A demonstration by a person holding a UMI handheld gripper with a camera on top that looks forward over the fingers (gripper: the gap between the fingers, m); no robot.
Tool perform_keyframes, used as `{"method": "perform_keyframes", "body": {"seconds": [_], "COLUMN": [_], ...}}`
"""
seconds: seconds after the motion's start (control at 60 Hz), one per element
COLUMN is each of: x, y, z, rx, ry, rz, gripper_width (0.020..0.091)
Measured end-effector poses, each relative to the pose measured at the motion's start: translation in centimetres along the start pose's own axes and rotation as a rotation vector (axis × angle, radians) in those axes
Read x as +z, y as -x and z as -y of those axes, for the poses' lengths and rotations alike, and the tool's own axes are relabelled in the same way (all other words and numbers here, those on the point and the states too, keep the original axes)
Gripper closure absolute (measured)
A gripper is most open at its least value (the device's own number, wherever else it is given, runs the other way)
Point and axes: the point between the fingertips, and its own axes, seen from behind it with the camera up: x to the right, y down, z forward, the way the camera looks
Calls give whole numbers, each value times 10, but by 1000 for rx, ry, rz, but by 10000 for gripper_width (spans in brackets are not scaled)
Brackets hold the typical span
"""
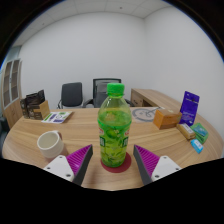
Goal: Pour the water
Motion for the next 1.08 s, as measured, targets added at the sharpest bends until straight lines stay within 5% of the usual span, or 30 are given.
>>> {"method": "perform_keyframes", "body": {"seconds": [0.2,0.533,1.083], "x": [-87,-219,-264], "y": [25,65,54], "z": [-14,83,88], "rx": [3,51,13], "ry": [80,-91,-59], "rz": [25,48,15], "gripper_width": [263,266,273]}}
